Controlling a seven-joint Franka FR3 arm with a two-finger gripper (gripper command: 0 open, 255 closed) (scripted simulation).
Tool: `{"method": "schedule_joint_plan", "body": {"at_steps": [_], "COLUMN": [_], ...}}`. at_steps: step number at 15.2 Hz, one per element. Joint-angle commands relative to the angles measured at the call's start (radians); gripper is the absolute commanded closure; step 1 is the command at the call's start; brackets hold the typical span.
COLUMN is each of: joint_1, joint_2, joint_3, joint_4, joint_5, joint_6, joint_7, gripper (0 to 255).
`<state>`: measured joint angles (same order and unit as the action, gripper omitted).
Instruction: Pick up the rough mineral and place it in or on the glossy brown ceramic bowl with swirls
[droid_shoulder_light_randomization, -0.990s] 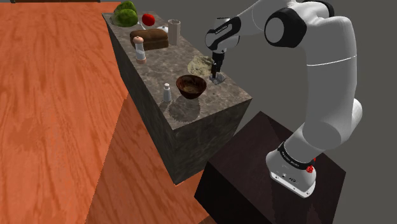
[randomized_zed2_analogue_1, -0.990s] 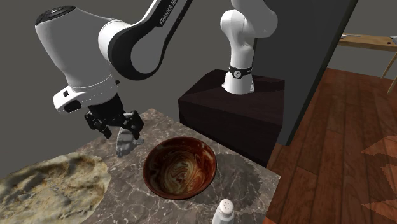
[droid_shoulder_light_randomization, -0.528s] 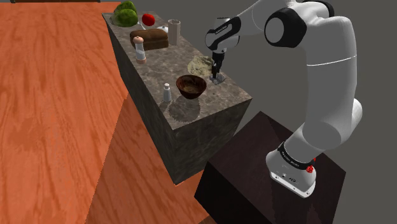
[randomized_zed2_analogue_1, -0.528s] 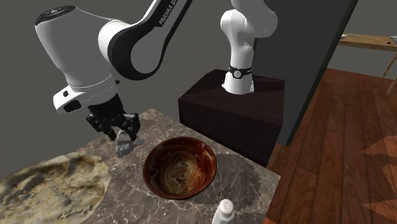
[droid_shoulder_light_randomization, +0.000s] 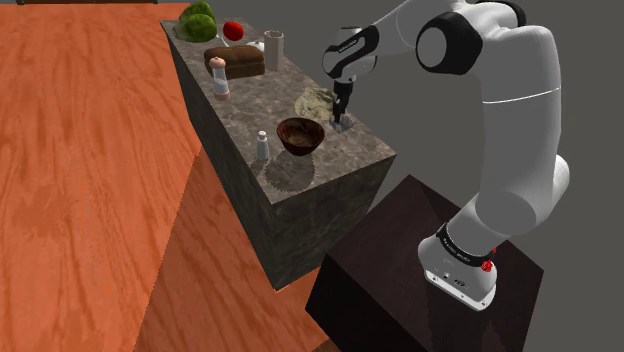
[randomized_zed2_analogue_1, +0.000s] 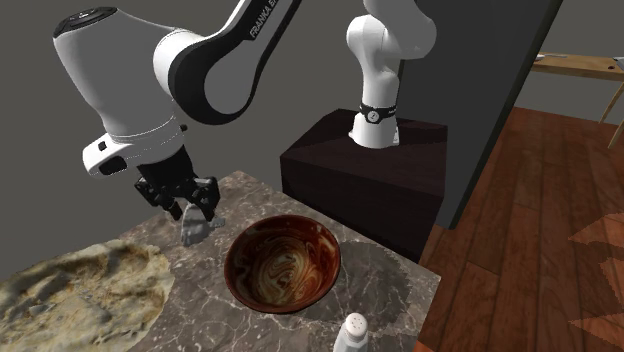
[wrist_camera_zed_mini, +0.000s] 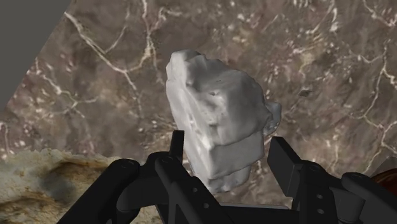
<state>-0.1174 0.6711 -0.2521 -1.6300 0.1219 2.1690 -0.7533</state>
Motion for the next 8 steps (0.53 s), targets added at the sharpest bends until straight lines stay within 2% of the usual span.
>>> {"method": "schedule_joint_plan", "body": {"at_steps": [1, 8], "joint_1": [0.002, 0.009], "joint_2": [-0.014, -0.069], "joint_3": [-0.002, -0.012], "joint_4": [-0.001, 0.010], "joint_5": [-0.003, -0.016], "joint_6": [-0.013, -0.078], "joint_7": [0.001, 0.006], "gripper": [255, 255]}}
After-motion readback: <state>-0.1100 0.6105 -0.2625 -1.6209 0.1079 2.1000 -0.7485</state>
